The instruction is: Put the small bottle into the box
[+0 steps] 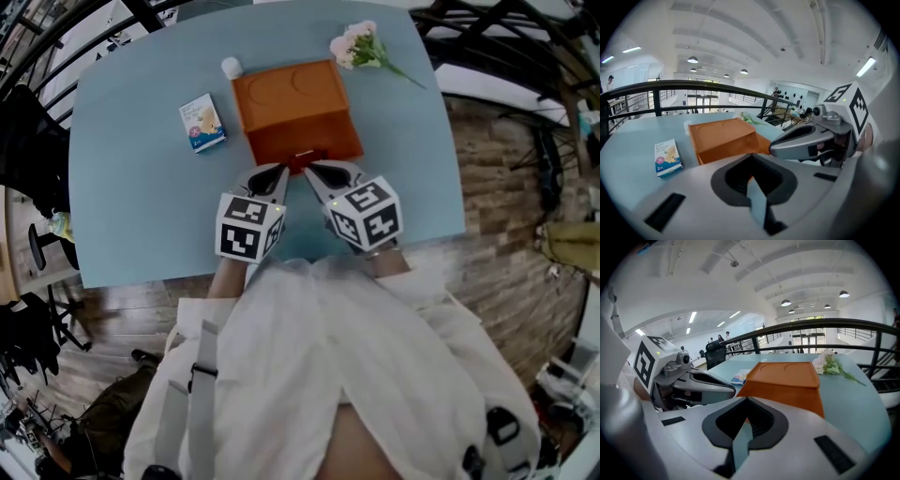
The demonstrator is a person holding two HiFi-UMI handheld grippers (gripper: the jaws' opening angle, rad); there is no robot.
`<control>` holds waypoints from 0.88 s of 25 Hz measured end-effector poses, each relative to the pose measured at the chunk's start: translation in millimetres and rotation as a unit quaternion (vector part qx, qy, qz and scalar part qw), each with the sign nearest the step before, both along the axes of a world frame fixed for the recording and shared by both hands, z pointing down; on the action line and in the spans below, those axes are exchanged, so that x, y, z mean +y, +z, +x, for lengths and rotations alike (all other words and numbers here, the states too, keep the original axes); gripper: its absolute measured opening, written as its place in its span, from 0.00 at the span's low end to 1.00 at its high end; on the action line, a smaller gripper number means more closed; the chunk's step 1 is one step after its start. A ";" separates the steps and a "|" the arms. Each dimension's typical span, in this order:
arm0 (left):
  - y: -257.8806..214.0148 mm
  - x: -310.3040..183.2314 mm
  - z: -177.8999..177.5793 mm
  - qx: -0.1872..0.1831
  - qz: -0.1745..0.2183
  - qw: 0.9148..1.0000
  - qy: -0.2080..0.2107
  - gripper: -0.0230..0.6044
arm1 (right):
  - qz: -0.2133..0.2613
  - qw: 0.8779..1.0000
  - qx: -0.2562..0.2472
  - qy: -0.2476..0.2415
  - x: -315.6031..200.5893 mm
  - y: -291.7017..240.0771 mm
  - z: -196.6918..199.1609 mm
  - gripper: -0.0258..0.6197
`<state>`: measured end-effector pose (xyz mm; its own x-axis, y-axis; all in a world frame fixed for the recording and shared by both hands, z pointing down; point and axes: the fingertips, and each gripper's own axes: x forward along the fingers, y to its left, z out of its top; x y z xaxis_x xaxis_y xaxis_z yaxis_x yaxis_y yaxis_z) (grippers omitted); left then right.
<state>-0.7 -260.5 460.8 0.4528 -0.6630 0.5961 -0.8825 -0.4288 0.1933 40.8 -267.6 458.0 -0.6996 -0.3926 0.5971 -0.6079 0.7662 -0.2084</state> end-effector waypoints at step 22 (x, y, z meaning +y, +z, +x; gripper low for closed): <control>41.3 31.8 7.9 -0.014 -0.085 0.996 0.011 0.04 | -0.037 0.999 0.033 -0.018 19.9 25.4 6.5 0.04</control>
<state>7.2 -228.8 502.1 0.4468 -0.5410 0.7125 -0.8797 -0.4107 0.2398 47.3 -247.7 483.4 -0.6697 -0.3207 0.6698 -0.5951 0.7713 -0.2258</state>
